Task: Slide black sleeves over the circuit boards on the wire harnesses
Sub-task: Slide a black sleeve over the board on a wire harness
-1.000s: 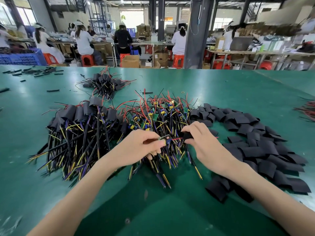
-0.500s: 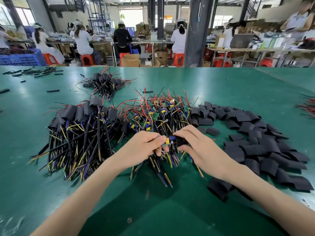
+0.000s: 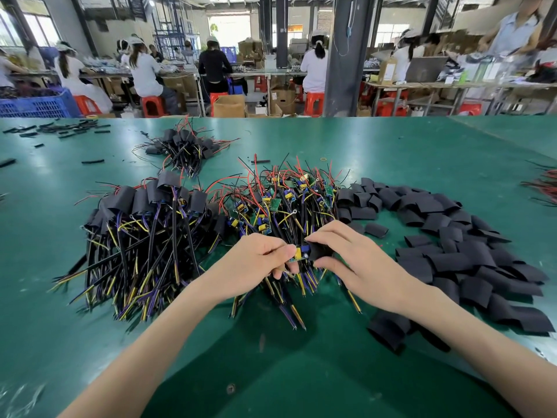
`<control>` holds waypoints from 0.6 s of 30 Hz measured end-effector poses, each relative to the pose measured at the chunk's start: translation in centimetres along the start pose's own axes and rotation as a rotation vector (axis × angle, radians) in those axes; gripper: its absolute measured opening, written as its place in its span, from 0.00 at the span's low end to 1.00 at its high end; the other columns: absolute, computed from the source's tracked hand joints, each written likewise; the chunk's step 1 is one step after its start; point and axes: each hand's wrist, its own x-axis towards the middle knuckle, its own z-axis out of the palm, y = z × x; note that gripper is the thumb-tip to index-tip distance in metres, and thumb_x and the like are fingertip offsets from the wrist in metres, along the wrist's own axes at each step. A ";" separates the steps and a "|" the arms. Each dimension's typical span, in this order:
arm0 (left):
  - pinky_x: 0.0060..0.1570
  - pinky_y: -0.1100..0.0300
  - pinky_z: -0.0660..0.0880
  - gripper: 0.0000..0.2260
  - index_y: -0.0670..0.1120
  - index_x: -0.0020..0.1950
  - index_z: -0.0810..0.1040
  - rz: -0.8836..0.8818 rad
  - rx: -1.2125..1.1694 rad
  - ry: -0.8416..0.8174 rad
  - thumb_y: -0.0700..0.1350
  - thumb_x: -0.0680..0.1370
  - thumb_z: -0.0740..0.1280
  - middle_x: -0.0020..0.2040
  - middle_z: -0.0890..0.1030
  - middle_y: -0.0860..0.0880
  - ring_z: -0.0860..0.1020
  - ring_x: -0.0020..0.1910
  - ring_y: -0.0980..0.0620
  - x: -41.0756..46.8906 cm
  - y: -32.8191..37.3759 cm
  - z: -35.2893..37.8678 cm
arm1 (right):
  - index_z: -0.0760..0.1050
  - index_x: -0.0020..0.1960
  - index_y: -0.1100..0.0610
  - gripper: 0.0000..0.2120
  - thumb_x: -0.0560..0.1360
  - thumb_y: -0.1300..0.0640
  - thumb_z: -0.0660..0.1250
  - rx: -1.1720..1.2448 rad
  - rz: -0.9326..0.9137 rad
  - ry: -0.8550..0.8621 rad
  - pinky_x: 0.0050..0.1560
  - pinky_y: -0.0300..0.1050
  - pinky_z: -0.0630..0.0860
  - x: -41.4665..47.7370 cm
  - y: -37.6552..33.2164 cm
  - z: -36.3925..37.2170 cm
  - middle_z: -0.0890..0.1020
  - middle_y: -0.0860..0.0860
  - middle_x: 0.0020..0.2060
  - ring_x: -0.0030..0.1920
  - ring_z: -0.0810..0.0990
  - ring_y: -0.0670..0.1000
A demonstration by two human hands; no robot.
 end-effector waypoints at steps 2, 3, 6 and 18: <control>0.26 0.74 0.62 0.16 0.43 0.41 0.82 0.006 0.020 0.001 0.46 0.82 0.59 0.24 0.73 0.58 0.69 0.24 0.62 0.0 0.0 0.0 | 0.72 0.63 0.61 0.15 0.78 0.58 0.63 0.002 -0.004 -0.005 0.57 0.41 0.68 0.0 0.0 0.1 0.73 0.52 0.55 0.53 0.73 0.50; 0.28 0.73 0.62 0.16 0.44 0.40 0.82 0.011 0.030 -0.003 0.47 0.82 0.59 0.25 0.73 0.57 0.69 0.25 0.62 0.0 0.0 -0.1 | 0.72 0.62 0.61 0.14 0.78 0.58 0.63 0.001 -0.008 -0.007 0.56 0.41 0.68 0.0 0.0 0.1 0.73 0.52 0.55 0.52 0.73 0.50; 0.34 0.65 0.66 0.16 0.51 0.37 0.81 0.027 0.067 -0.028 0.49 0.82 0.59 0.32 0.79 0.50 0.71 0.29 0.58 0.0 0.0 -0.2 | 0.73 0.62 0.61 0.14 0.78 0.58 0.63 -0.001 -0.027 -0.024 0.55 0.43 0.70 0.0 0.1 -0.1 0.74 0.52 0.53 0.51 0.74 0.50; 0.39 0.60 0.70 0.14 0.48 0.39 0.82 0.007 0.119 -0.144 0.49 0.81 0.62 0.41 0.84 0.46 0.72 0.31 0.58 0.1 -0.8 0.0 | 0.76 0.60 0.59 0.14 0.76 0.56 0.66 0.033 -0.042 -0.156 0.55 0.46 0.71 0.0 0.8 -0.7 0.77 0.52 0.50 0.49 0.76 0.50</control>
